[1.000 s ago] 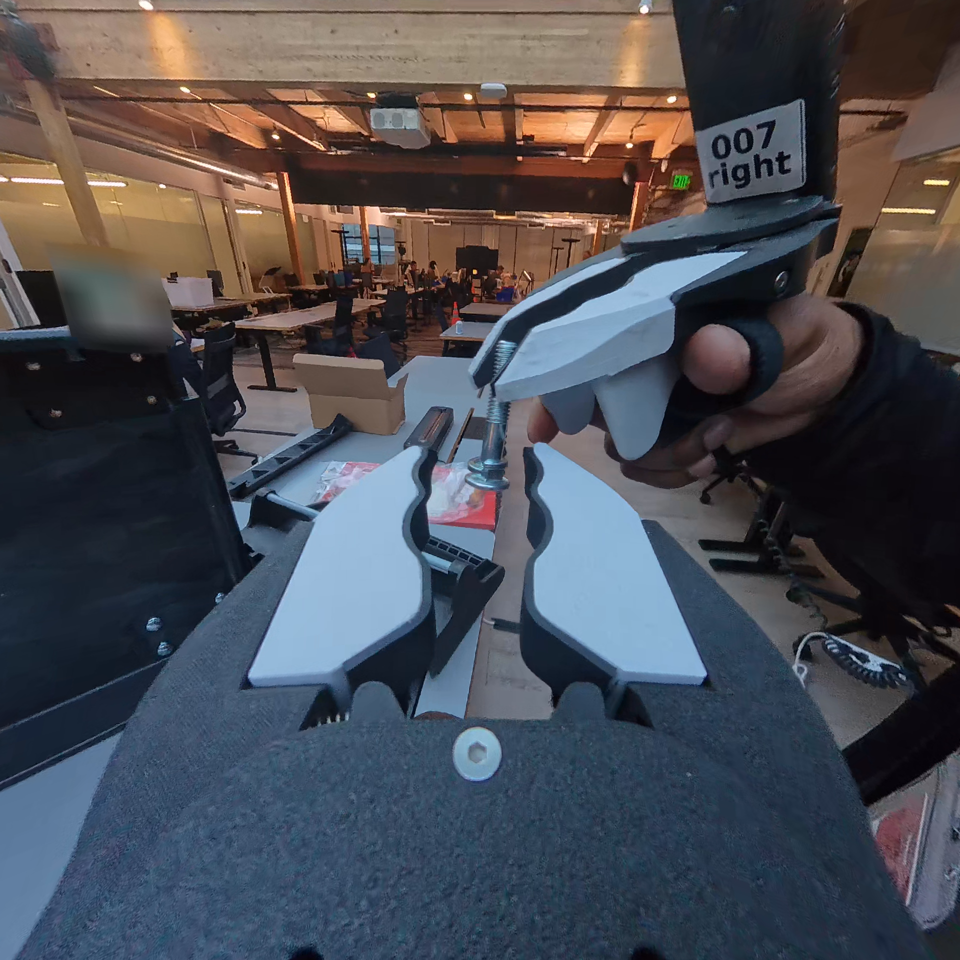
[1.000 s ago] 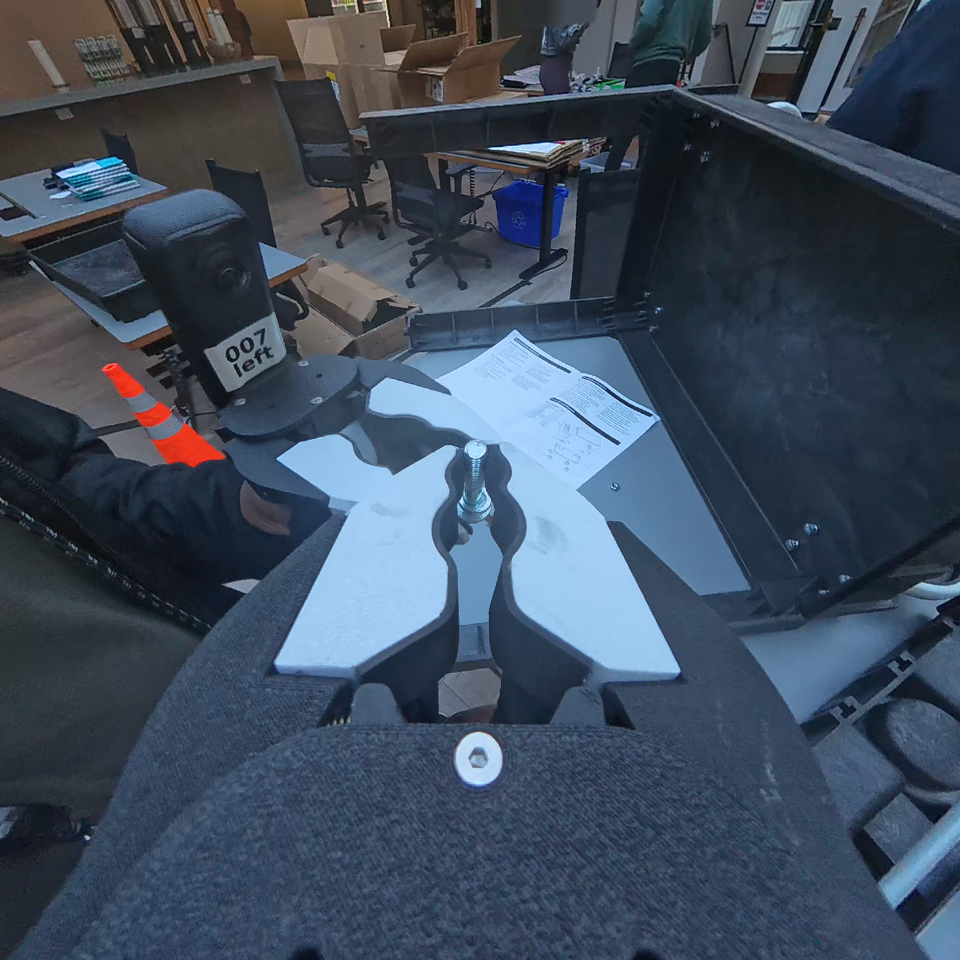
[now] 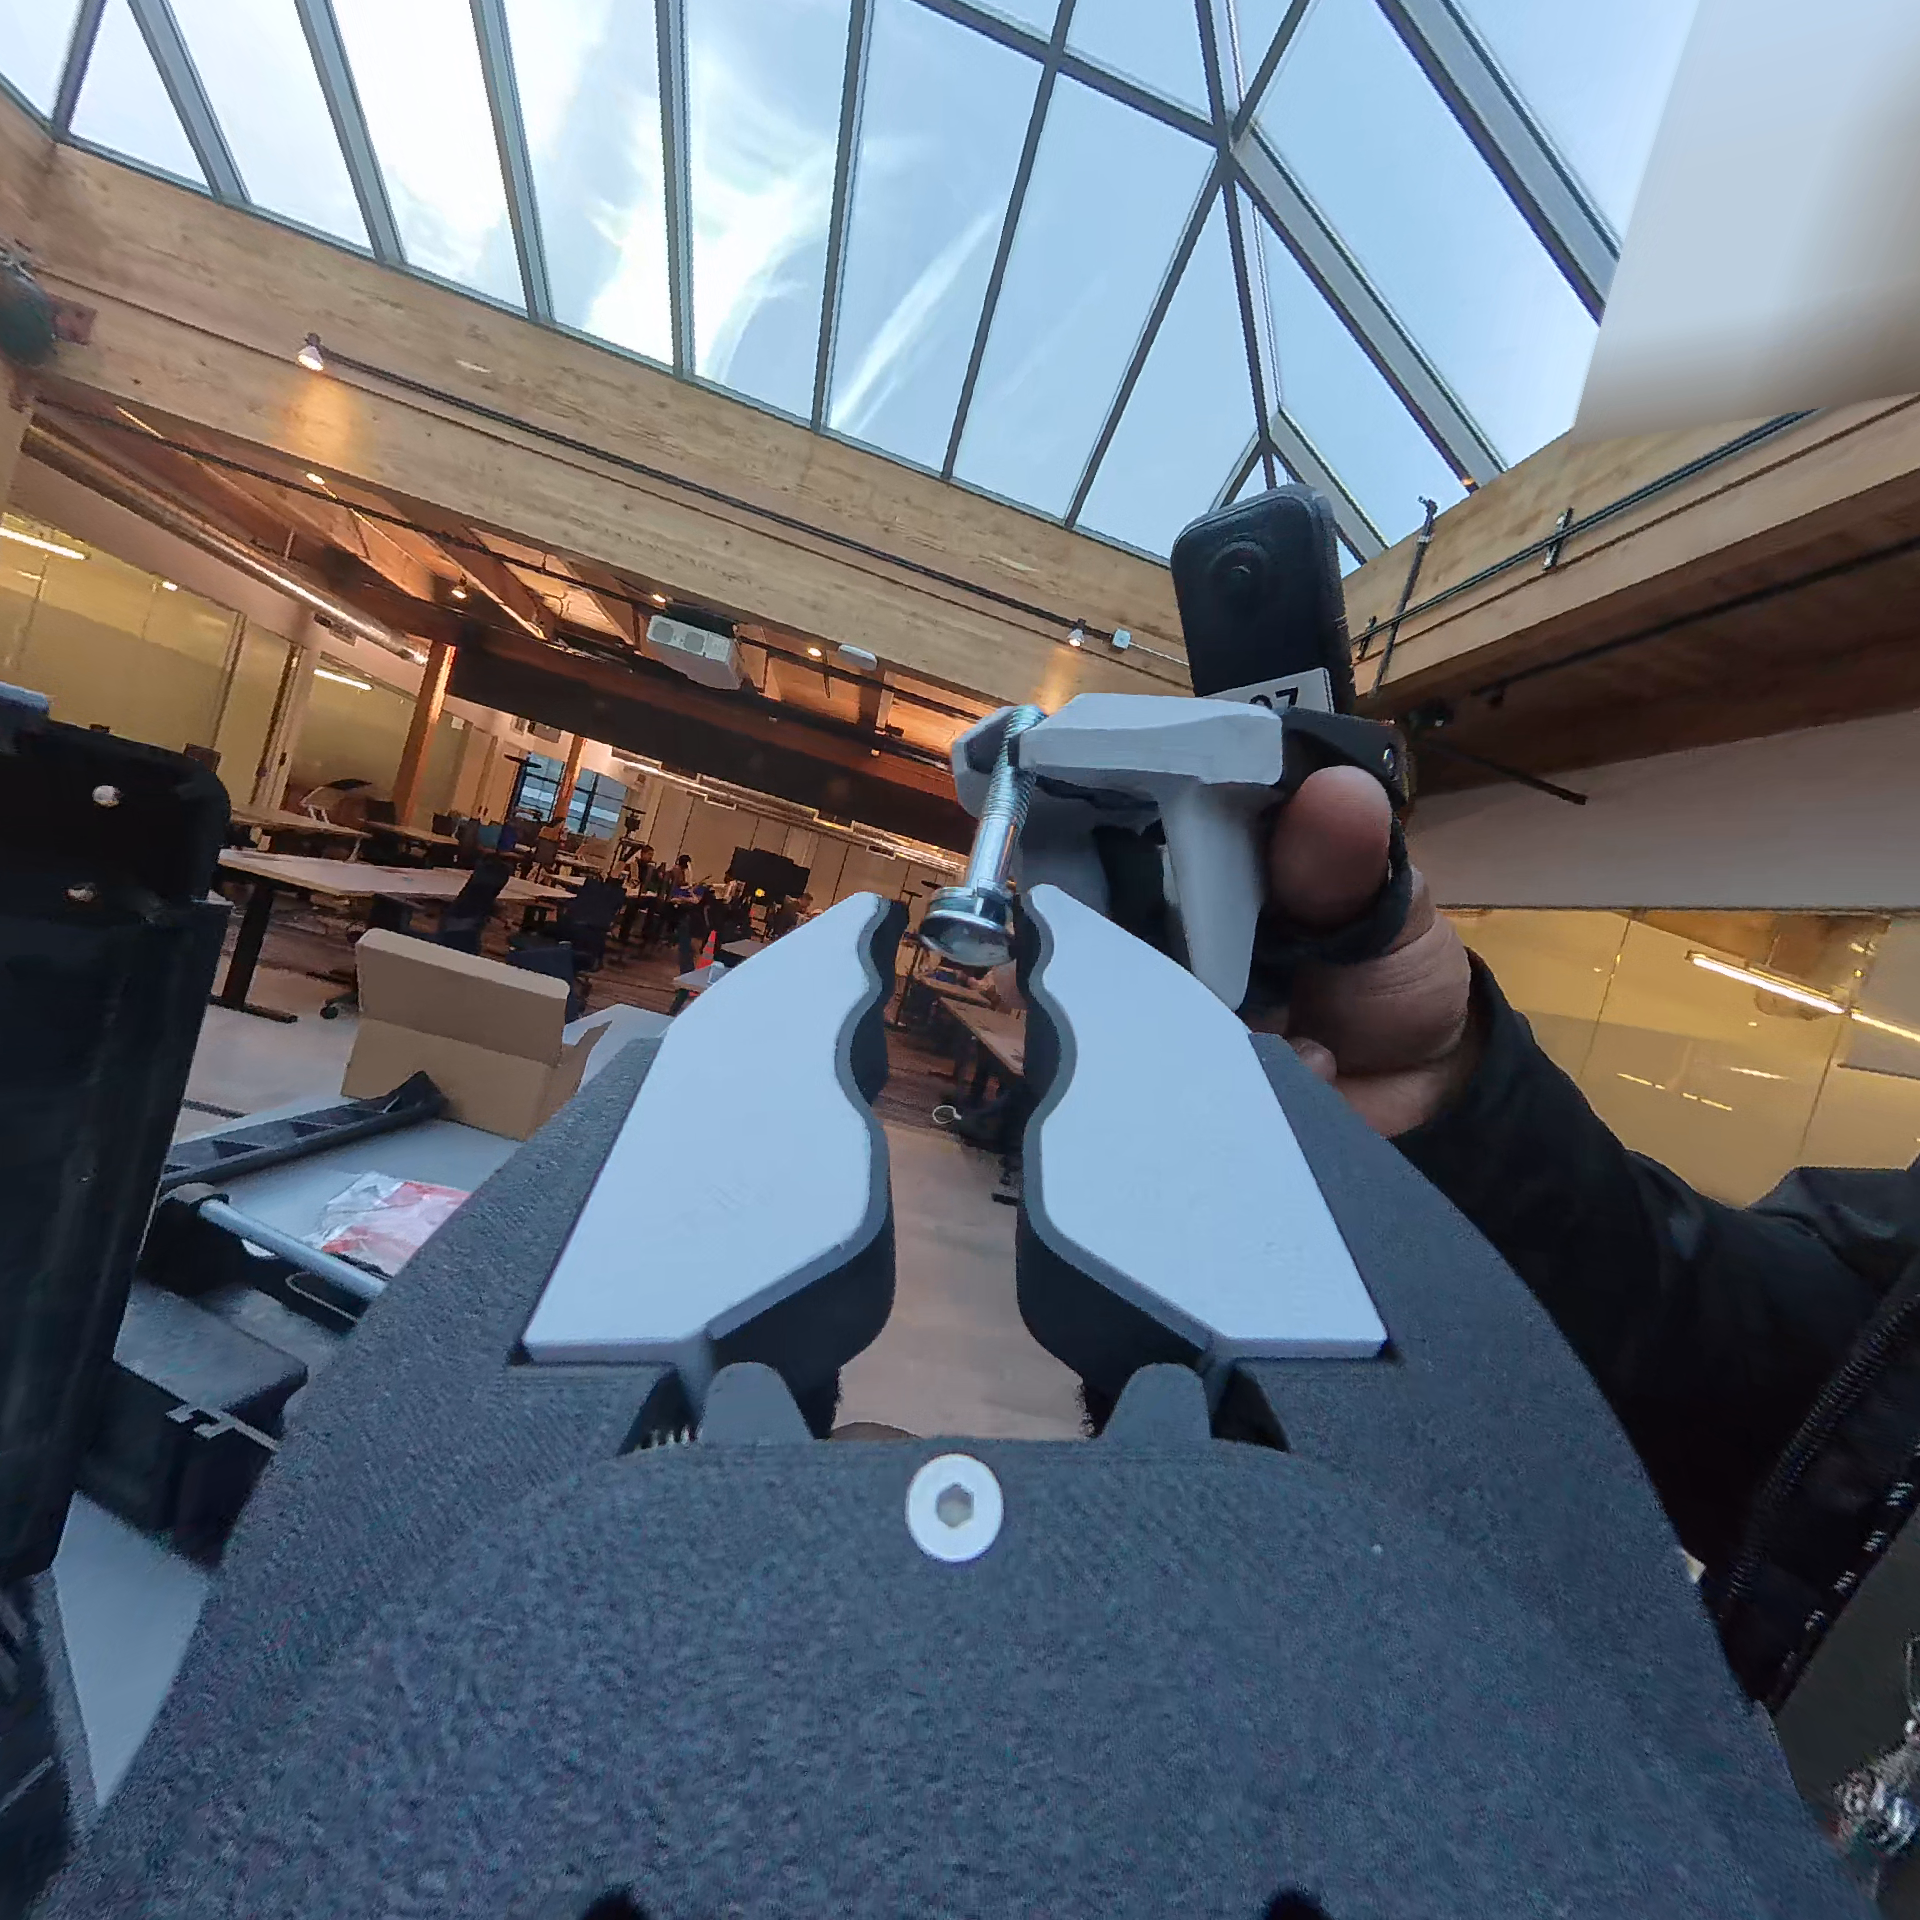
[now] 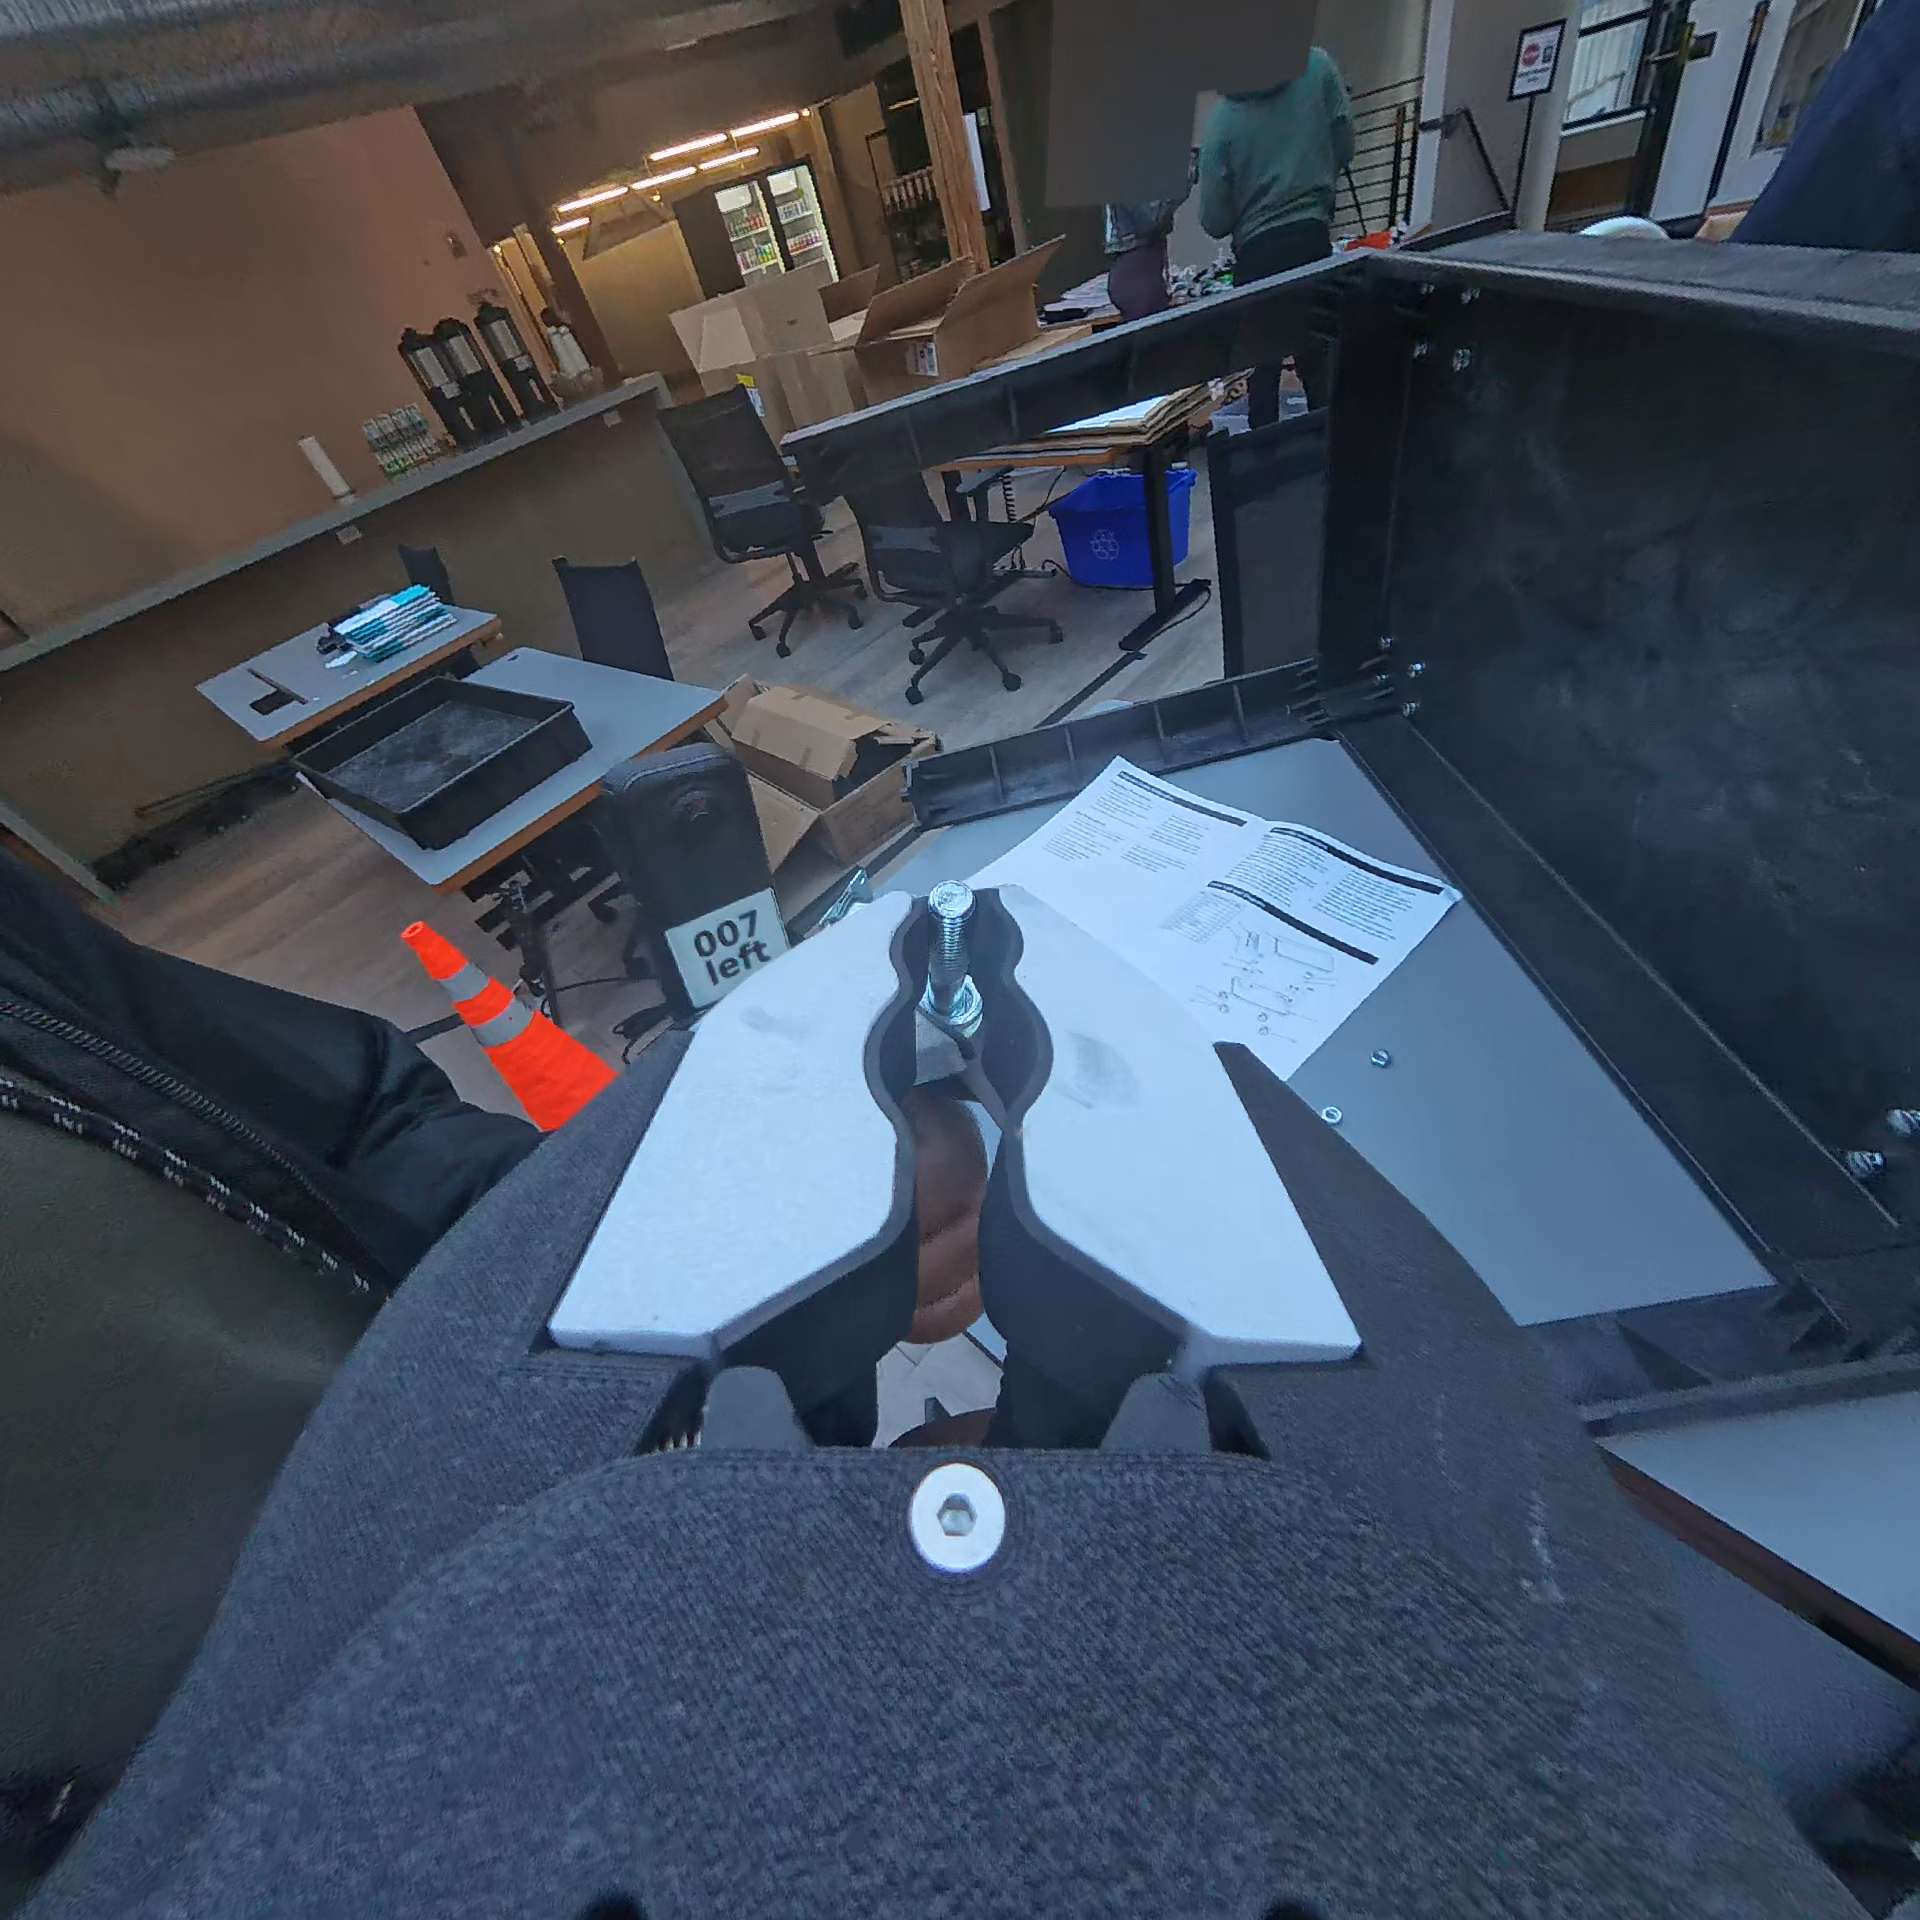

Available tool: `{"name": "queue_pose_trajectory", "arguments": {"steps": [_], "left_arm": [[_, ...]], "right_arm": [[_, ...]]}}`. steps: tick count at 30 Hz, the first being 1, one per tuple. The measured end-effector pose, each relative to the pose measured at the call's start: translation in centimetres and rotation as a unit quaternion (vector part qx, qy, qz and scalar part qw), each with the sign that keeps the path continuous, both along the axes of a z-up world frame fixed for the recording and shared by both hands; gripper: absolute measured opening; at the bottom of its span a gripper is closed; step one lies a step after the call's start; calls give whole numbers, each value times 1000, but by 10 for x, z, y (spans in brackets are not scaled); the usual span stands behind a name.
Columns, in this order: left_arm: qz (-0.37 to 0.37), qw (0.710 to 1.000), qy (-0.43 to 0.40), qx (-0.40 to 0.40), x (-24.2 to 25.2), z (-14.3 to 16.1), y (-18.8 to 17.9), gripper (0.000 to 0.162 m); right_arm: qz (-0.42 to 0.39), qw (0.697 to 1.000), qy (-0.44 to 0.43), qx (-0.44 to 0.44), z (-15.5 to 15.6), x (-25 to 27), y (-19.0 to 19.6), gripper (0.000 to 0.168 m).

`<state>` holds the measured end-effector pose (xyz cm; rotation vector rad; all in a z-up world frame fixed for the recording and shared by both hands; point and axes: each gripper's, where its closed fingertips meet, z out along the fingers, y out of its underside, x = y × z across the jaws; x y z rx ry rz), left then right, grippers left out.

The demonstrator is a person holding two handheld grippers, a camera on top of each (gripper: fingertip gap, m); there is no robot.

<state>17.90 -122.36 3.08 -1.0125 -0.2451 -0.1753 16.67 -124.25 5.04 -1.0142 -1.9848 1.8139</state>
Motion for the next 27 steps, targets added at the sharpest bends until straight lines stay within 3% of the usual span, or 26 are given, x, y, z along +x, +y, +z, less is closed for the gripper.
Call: {"name": "queue_pose_trajectory", "arguments": {"steps": [27], "left_arm": [[-25, 997, -42, 59, -17, 5, -10, 22]], "right_arm": [[-2, 999, -13, -38, -4, -20, -10, 10]]}}
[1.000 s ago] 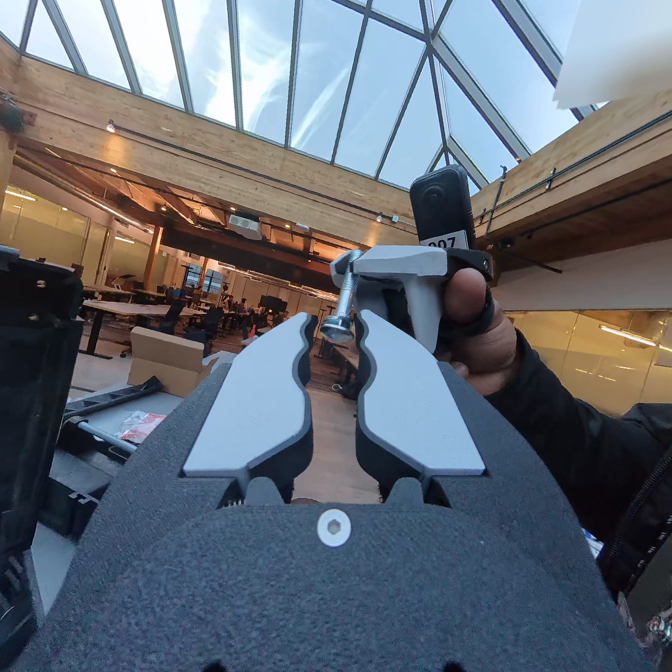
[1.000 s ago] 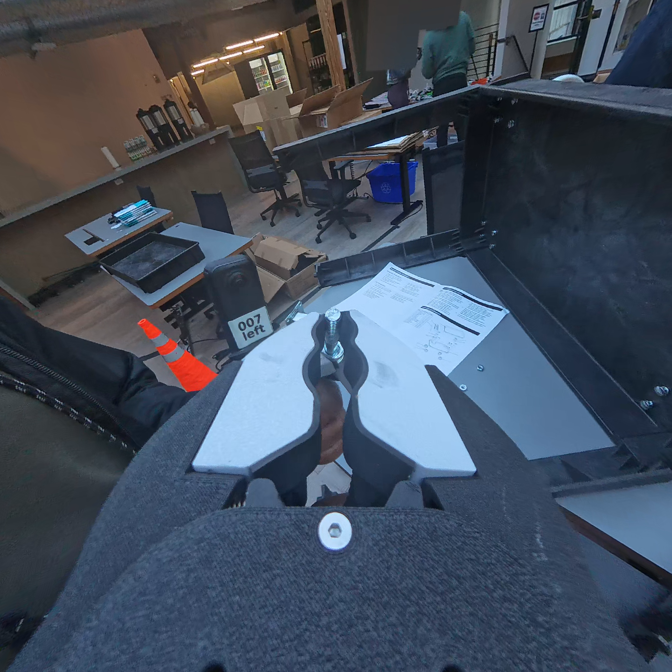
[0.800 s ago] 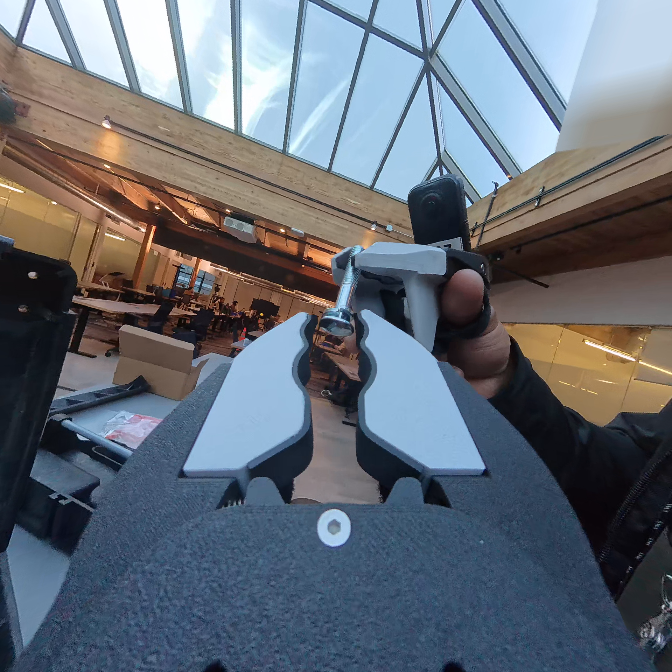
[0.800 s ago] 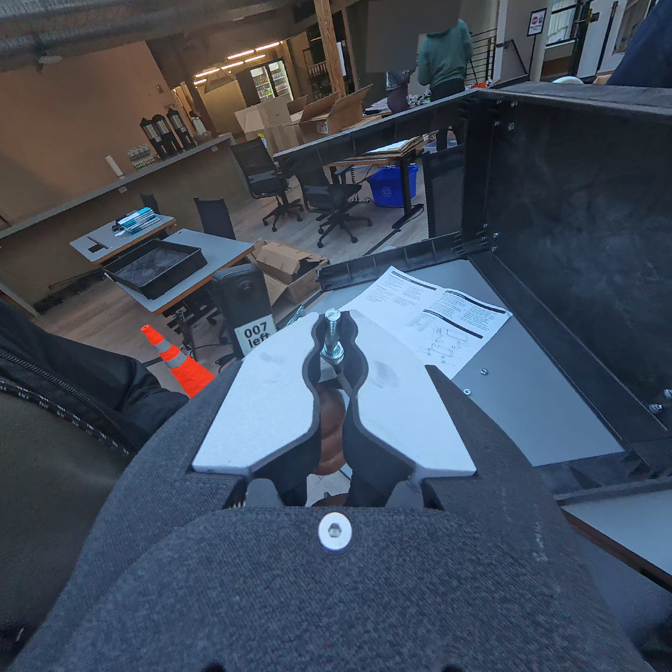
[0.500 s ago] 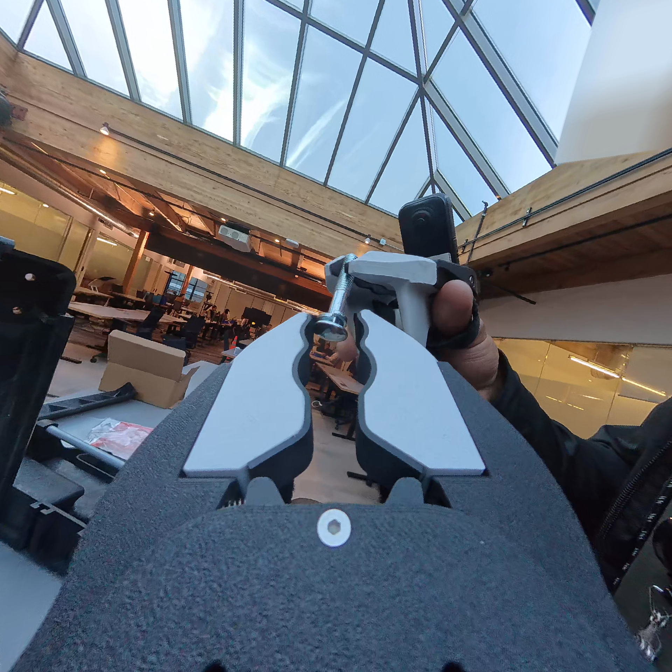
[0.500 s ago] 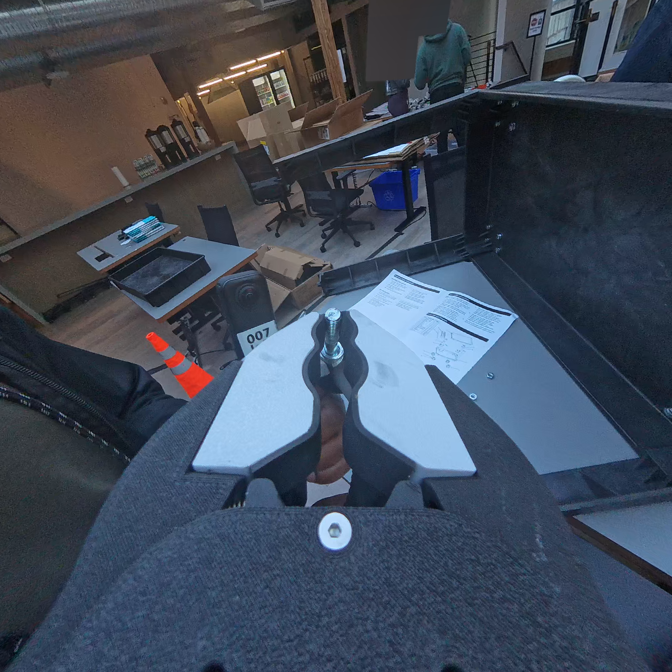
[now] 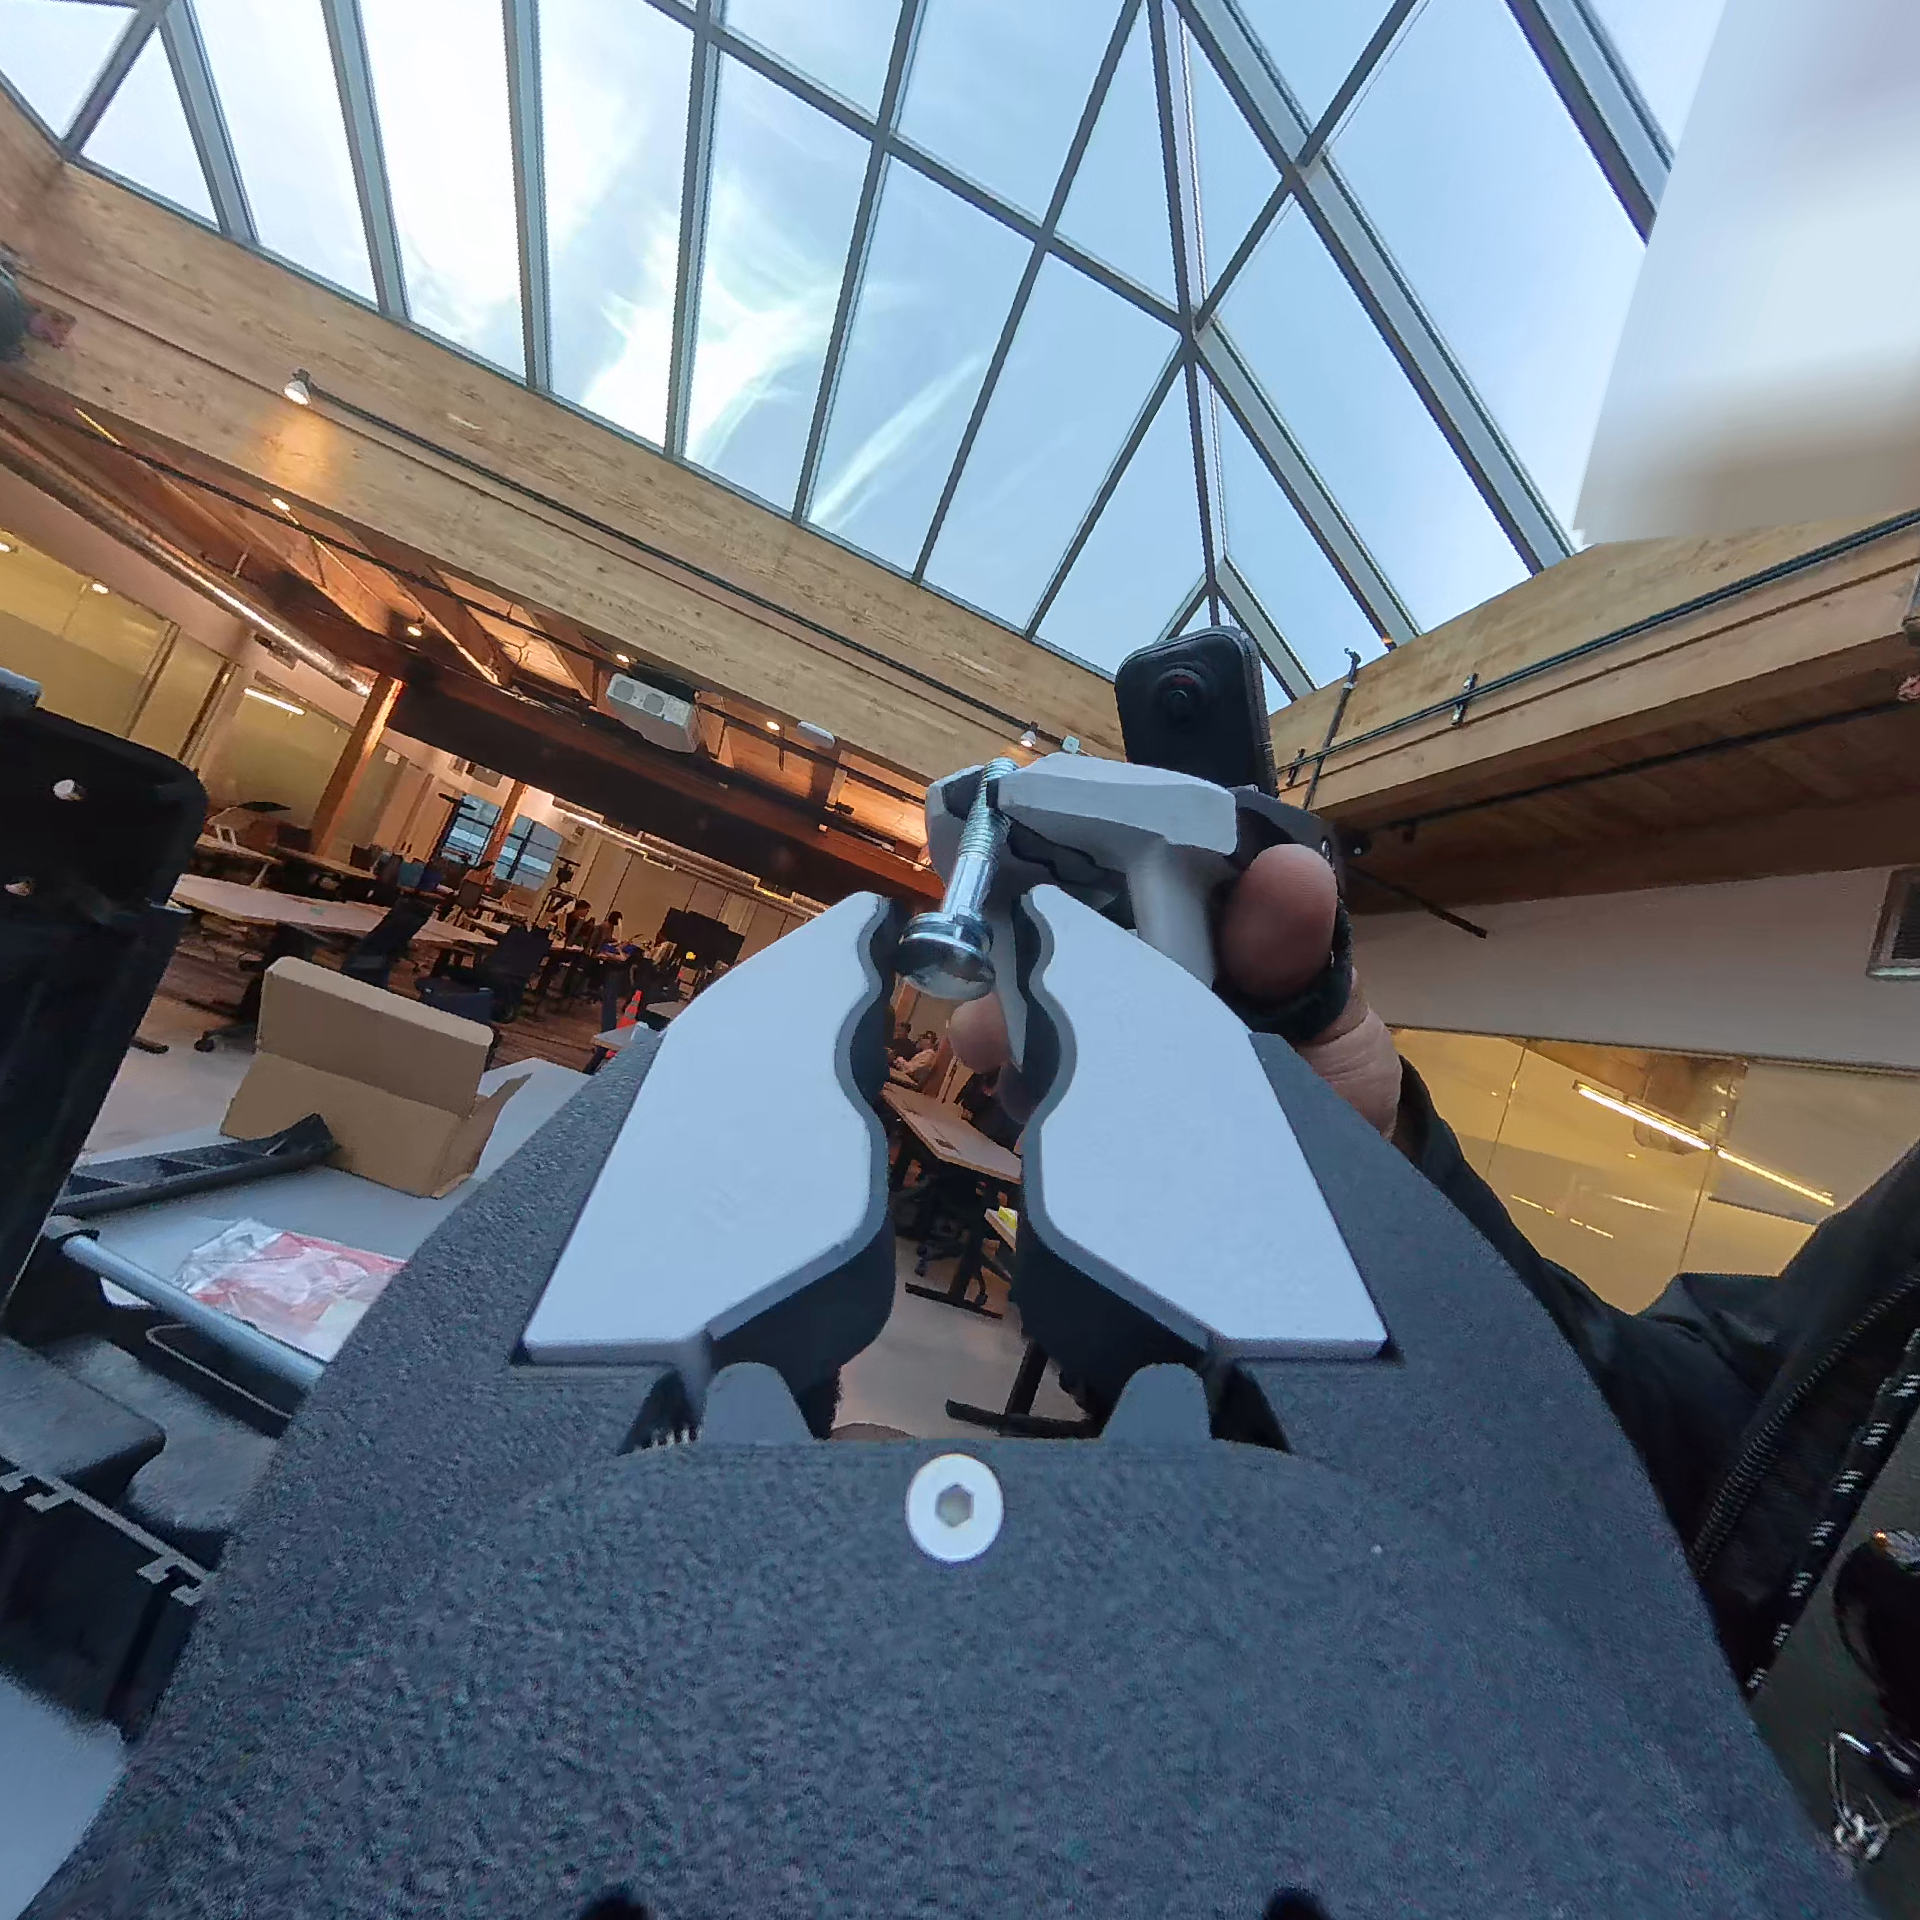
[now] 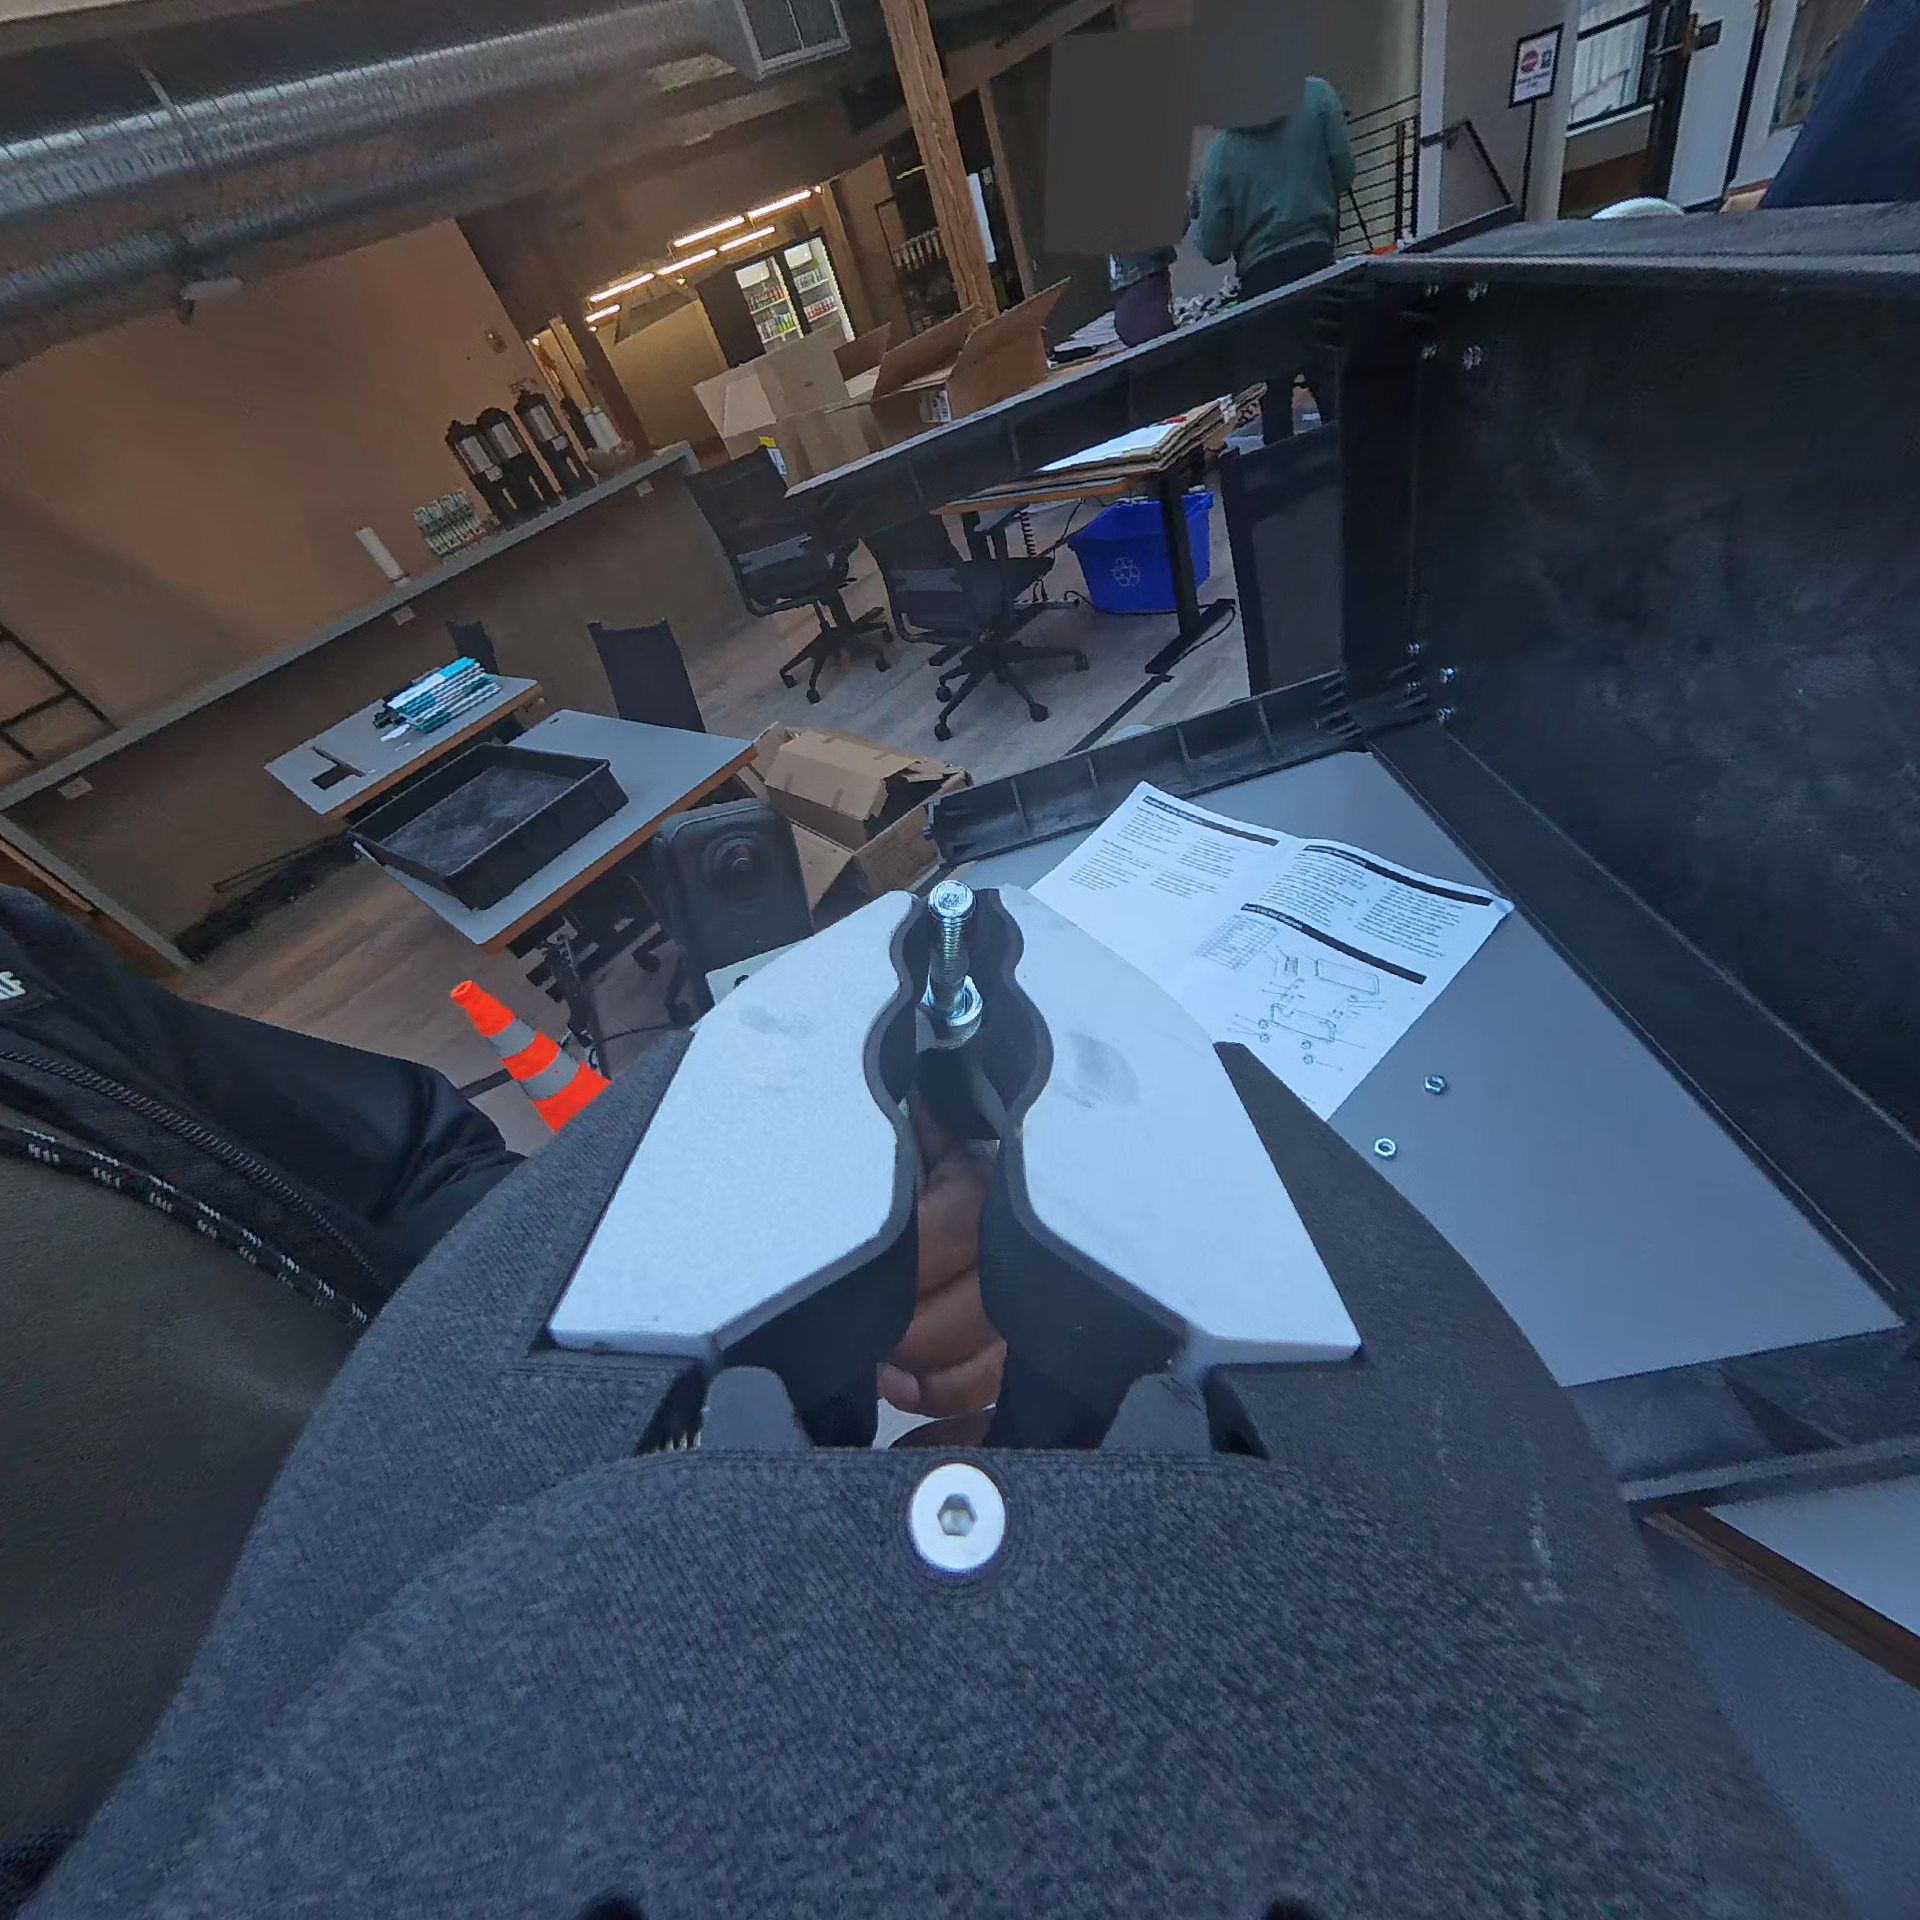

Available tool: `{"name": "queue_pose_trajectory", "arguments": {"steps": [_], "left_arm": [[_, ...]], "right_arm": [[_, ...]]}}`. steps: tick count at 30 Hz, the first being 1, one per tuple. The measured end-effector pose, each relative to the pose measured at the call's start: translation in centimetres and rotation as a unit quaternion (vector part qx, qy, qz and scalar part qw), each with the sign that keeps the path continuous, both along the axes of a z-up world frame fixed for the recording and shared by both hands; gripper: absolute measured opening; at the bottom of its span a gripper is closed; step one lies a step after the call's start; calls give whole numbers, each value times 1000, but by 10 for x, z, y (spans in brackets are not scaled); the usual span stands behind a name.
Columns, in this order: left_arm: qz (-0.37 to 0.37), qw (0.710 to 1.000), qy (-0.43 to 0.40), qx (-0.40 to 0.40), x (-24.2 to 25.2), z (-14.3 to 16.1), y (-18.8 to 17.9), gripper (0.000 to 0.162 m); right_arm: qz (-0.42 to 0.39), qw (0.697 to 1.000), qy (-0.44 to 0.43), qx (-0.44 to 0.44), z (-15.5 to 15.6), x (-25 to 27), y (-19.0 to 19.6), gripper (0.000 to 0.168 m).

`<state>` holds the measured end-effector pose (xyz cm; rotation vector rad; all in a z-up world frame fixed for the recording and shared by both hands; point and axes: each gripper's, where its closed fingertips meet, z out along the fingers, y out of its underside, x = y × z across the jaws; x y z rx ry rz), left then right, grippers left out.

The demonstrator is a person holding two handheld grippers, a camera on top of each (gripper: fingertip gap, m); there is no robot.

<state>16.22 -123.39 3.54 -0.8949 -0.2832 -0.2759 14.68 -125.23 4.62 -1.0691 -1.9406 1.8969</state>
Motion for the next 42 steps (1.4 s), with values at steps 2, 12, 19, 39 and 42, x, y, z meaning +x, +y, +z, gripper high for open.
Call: {"name": "queue_pose_trajectory", "arguments": {"steps": [2, 12, 19, 39, 42], "left_arm": [[-1, 1000, -2, 2, 0, 0, 0, 21], [-4, 1000, -8, 7, -1, 1, 1, 16], [-12, 1000, -9, 15, 1, 1, 2, 17], [36, 999, 8, -18, -17, -3, -6, 16], [34, 999, 4, -19, -23, -4, -9, 16]], "right_arm": [[0, 1000, 2, -2, 0, 0, 0, 10], [1, 1000, 0, -12, 0, 0, 2, 11], [2, 999, -2, -32, 2, 0, 3, 10], [-16, 1000, 20, -18, -5, -16, 7, 14], [-19, 999, 18, -19, -8, -20, 7, 16]]}}
